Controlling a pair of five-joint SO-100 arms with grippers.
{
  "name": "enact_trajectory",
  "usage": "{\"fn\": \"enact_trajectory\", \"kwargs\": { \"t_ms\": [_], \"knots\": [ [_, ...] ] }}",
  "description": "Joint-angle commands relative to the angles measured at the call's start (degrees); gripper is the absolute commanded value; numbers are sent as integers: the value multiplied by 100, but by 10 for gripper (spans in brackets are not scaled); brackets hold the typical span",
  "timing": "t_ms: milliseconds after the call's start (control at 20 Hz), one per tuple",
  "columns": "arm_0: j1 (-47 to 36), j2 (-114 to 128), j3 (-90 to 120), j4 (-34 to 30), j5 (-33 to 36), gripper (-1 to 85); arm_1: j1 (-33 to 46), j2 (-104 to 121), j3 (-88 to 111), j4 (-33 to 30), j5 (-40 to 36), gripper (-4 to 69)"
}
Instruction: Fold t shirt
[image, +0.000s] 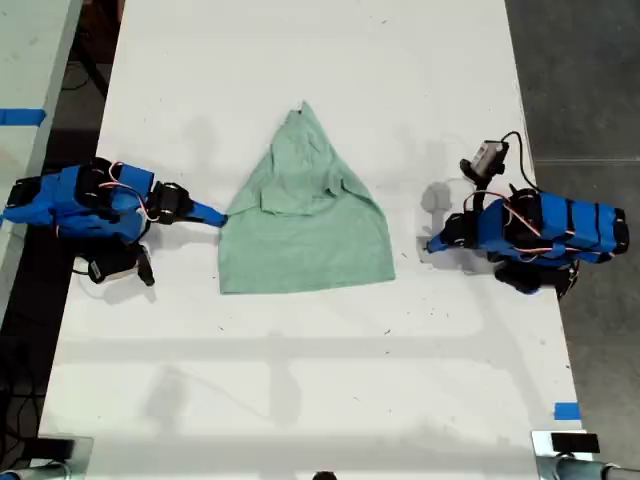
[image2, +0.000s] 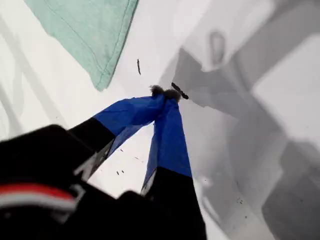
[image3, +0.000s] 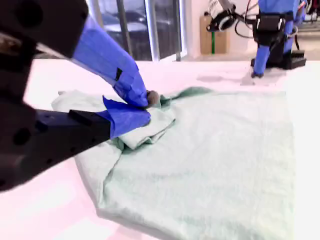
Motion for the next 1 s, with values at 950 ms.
{"fn": "enact_trajectory", "kwargs": {
  "t_ms": [950],
  "knots": [
    [-123,88,-9,0,79,9,167,70,-9,97,158,-20]
  ]
}}
